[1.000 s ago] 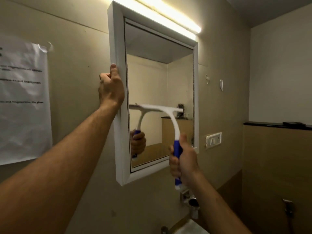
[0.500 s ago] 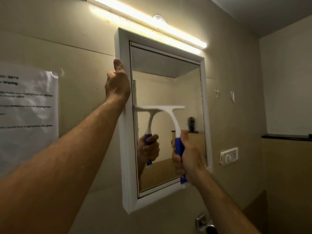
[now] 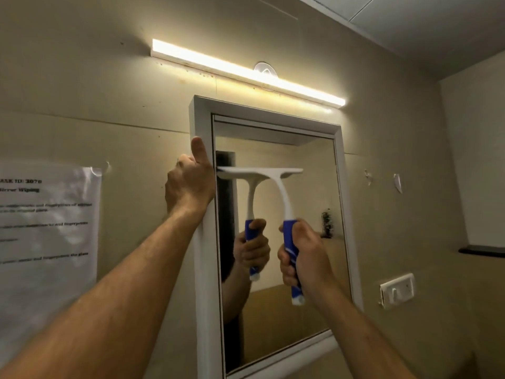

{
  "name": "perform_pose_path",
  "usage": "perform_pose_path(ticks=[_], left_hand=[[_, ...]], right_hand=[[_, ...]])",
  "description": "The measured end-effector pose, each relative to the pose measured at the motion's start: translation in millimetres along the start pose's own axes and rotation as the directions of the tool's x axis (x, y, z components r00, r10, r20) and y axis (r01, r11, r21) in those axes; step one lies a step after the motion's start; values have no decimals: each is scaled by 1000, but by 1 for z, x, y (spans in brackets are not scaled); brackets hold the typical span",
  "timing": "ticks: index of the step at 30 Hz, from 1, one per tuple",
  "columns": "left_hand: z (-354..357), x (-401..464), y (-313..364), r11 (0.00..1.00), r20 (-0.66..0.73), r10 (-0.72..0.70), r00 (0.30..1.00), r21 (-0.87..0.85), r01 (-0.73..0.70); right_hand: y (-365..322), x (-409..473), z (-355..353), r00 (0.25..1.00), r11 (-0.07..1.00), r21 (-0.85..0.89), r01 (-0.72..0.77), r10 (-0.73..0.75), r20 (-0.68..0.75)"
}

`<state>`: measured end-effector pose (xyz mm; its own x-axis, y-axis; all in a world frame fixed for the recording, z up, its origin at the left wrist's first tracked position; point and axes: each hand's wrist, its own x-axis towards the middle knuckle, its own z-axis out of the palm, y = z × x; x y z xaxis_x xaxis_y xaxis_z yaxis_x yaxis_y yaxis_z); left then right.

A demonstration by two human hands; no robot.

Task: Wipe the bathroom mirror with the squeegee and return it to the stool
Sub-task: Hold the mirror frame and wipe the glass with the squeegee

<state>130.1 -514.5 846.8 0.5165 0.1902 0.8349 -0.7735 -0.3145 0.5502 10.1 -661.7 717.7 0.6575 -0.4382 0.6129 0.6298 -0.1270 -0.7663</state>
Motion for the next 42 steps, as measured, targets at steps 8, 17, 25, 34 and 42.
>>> perform_pose_path(ticks=[8, 17, 25, 34, 42], left_hand=[[7, -2, -4, 1000, -50, 4, 999, -27, -5], [9, 0, -6, 997, -55, 4, 999, -73, -8], [12, 3, -9, 997, -71, -12, 997, -72, 7], [10, 0, -5, 998, -62, -21, 998, -61, 17], [11, 0, -6, 998, -76, 2, 997, -55, -6]], right_hand=[[-55, 44, 16, 993, 993, -21, 119, -119, -4], [3, 7, 2, 997, 986, -163, 33, -43, -59], [-51, 30, 20, 996, 997, 26, 66, -67, 50], [-7, 0, 20, 995, 995, 0, 96, -96, 38], [-29, 22, 8, 996, 988, -127, 93, -92, 11]])
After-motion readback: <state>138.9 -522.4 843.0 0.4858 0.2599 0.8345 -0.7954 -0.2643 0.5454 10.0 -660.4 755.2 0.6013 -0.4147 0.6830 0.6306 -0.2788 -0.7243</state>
